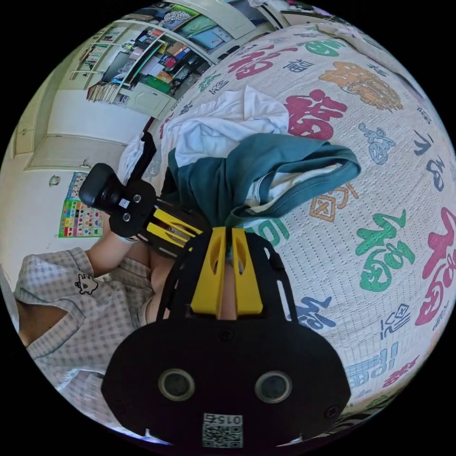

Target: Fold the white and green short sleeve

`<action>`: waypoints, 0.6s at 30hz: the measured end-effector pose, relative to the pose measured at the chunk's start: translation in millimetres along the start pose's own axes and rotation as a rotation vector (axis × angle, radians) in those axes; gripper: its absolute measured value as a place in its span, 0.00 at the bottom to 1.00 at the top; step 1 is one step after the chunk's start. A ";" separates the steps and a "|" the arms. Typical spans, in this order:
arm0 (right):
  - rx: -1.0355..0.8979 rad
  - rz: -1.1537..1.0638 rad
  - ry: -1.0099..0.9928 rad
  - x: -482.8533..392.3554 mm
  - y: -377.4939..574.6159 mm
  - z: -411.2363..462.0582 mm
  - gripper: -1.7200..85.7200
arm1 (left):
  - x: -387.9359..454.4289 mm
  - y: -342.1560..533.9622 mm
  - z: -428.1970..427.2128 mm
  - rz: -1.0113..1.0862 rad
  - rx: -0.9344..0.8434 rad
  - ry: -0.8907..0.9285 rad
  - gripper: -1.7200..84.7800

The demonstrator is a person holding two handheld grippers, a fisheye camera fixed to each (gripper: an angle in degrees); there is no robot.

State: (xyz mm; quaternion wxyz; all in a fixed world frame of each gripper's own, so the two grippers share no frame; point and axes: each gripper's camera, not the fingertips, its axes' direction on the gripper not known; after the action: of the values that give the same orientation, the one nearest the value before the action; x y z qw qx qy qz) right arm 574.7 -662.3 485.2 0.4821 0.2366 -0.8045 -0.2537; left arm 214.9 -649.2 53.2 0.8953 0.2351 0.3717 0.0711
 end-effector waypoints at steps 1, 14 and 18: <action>0.001 0.013 0.053 -1.3 5.7 -3.2 0.04 | -0.2 -1.6 -7.3 0.012 -0.008 0.045 0.03; 0.234 0.216 -0.093 -4.4 67.0 -19.3 0.02 | -28.1 -171.9 -70.1 -0.009 0.027 -0.230 0.10; 0.222 0.218 -0.048 -26.6 68.0 -20.7 0.02 | -39.7 -234.0 5.9 -0.036 -0.191 -0.194 0.11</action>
State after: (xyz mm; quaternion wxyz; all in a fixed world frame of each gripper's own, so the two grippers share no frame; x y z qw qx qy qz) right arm 595.3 -597.8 519.4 0.4584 0.1934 -0.8598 -0.1149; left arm 179.5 -869.1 -29.0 0.9465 0.1478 0.2789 0.0672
